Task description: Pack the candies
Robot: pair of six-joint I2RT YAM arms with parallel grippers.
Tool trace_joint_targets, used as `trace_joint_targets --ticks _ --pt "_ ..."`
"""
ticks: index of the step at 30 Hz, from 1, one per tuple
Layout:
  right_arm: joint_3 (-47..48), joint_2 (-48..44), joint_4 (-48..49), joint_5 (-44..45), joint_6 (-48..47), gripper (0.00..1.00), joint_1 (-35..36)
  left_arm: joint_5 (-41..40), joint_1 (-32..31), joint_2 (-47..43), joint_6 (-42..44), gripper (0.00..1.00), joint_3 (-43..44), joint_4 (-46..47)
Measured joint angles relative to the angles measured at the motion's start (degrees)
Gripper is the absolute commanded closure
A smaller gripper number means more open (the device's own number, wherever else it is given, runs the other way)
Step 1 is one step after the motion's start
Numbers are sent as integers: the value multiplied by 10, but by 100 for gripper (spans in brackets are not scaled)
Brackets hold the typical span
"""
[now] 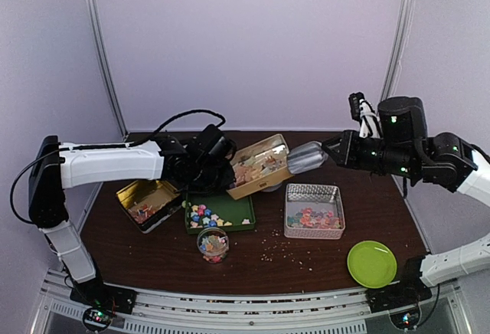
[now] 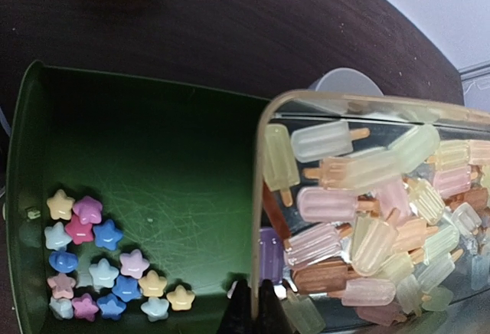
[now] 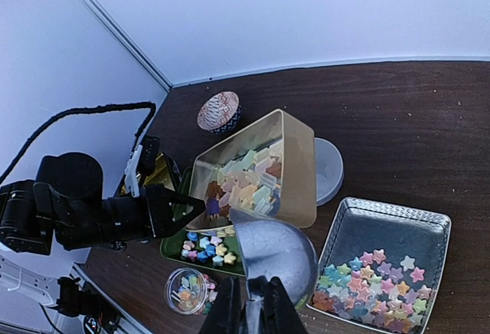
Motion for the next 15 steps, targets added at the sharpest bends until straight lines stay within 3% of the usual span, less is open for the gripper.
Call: trace_joint_targets --ticks 15 --pt "110 158 -37 42 -38 100 0 -61 -20 45 0 100 28 -9"
